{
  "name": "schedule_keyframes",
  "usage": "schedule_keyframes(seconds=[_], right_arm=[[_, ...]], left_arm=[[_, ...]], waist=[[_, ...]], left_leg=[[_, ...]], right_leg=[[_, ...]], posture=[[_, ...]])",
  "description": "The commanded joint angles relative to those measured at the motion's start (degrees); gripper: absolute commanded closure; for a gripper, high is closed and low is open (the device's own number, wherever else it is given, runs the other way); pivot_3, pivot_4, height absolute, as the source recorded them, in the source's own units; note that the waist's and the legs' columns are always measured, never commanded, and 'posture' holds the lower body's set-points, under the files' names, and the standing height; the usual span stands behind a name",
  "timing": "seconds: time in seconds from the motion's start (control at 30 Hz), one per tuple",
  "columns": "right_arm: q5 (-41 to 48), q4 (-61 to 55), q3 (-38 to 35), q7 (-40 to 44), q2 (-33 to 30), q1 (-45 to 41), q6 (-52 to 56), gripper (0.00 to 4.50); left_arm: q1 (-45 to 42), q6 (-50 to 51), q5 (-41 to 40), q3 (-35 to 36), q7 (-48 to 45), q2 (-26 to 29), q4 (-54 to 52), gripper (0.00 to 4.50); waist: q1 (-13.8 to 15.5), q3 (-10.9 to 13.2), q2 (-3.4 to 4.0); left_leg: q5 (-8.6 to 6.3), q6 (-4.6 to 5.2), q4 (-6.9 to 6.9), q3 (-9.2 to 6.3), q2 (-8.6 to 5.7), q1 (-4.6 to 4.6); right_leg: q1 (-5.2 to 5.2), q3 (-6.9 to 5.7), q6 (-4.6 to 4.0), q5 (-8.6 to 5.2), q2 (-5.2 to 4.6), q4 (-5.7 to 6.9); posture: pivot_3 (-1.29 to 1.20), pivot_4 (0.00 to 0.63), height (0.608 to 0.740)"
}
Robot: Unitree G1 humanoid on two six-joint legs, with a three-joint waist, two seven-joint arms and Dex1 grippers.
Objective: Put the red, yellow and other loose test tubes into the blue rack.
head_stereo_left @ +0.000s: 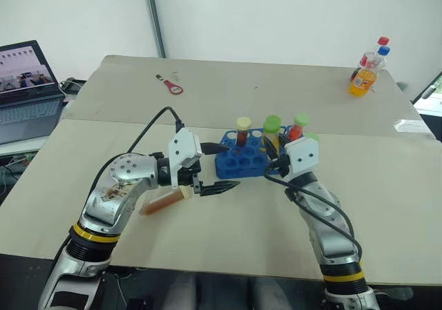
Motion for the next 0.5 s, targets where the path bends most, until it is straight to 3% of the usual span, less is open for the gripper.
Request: schedule_keyframes(seconds=[0.03,0.43,0.5], right_arm=[[2.48,1.08,-3.42,-2.28,1.74,0.36,-1.88,3.63],[4.41,1.80,-4.27,-2.65,3.29,2.57,-2.24,3.63],[5.54,1.29,-4.63,-2.68,3.86,3.17,-1.94,2.62]], left_arm=[[-1.04,-1.33,0.24,0.24,0.37,-0.50,-1.34,0.00],[-1.15,1.49,-2.27,2.05,3.58,-2.92,-2.32,0.00],[-1.12,1.63,-2.51,2.07,3.70,-2.81,-2.42,0.00]], waist=[[0.02,0.00,0.00],[0.04,0.00,0.00],[0.07,0.00,0.00]], left_leg=[[0.00,0.00,0.00,0.00,0.00,0.00],[0.00,-0.01,-0.02,-0.02,-0.01,-0.01],[0.00,-0.01,-0.03,-0.03,-0.01,-0.01]], right_leg=[[0.00,0.00,0.00,0.00,0.00,0.00],[-0.02,0.00,0.00,0.00,-0.02,0.00],[-0.02,0.00,0.00,0.00,-0.01,0.00]], posture=[[0.00,0.150,0.701],[0.00,0.150,0.701],[0.00,0.150,0.701]])
